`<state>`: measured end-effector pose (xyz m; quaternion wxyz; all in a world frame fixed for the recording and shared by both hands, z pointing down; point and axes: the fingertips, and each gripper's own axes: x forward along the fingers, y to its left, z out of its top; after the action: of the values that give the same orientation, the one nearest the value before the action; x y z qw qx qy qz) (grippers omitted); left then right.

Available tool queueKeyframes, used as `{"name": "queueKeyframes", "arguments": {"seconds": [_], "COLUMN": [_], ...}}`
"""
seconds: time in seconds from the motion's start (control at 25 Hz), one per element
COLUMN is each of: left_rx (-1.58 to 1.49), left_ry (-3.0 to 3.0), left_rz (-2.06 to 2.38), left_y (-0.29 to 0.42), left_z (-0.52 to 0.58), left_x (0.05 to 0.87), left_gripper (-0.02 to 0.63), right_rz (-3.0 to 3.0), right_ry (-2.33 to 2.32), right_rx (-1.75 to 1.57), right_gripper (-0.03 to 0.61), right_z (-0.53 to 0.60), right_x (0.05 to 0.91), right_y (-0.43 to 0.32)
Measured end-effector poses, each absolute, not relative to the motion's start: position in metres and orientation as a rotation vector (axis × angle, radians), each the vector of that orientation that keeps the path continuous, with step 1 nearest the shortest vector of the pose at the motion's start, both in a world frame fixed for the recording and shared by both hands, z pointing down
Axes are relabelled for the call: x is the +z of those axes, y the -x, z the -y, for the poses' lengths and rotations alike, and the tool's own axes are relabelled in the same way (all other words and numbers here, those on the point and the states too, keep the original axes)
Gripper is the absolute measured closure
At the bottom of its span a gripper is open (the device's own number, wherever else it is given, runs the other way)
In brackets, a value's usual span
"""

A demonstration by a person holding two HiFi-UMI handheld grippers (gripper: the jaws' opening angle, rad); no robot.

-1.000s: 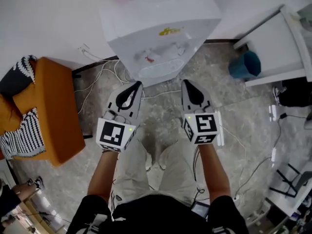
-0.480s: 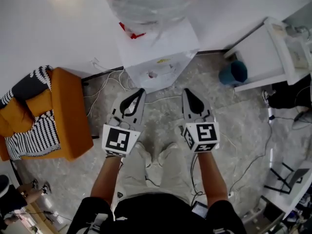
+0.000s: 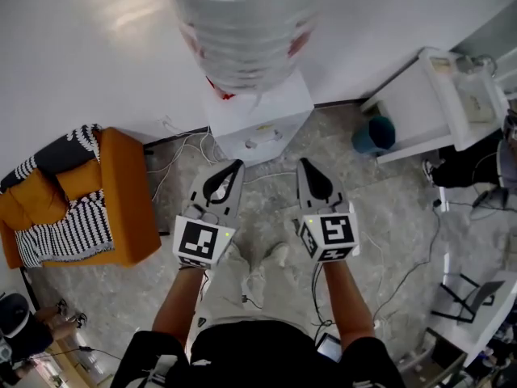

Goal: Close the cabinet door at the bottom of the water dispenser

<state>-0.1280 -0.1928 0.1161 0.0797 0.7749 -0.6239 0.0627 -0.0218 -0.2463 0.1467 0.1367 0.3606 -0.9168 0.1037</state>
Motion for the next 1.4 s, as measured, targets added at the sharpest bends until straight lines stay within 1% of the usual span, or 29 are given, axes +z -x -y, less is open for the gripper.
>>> {"name": "queueKeyframes", "arguments": {"seconds": [0.36, 0.6, 1.0, 1.4], "left_rx": [0.132, 0.139, 0.078, 0.124], "left_ry": [-2.313, -2.283, -2.345, -2.386], "left_rz": [1.923, 1.978, 1.969, 2.003], "left_y": [0.137, 0.148, 0.130, 0.118], "left_z": [0.186, 0.171, 0.155, 0.124], "left_x": [0.058, 0.044, -0.004, -0.031], "left_gripper": [0.603, 0.603, 0.603, 0.603], "right_rz": [2.666, 2.674, 2.744, 2.783], "right_ry": [-1.070, -1.069, -1.050, -1.049], "right_rx": [0.241, 0.226, 0.209, 0.173], "right_gripper": [0.545, 0.545, 0.545, 0.545], "right_z": [0.243, 0.236, 0.211, 0.182], "right_x": [0.093, 0.067, 0.026, 0.000], "right_y": [0.017, 0.007, 0.000, -0.008]}}
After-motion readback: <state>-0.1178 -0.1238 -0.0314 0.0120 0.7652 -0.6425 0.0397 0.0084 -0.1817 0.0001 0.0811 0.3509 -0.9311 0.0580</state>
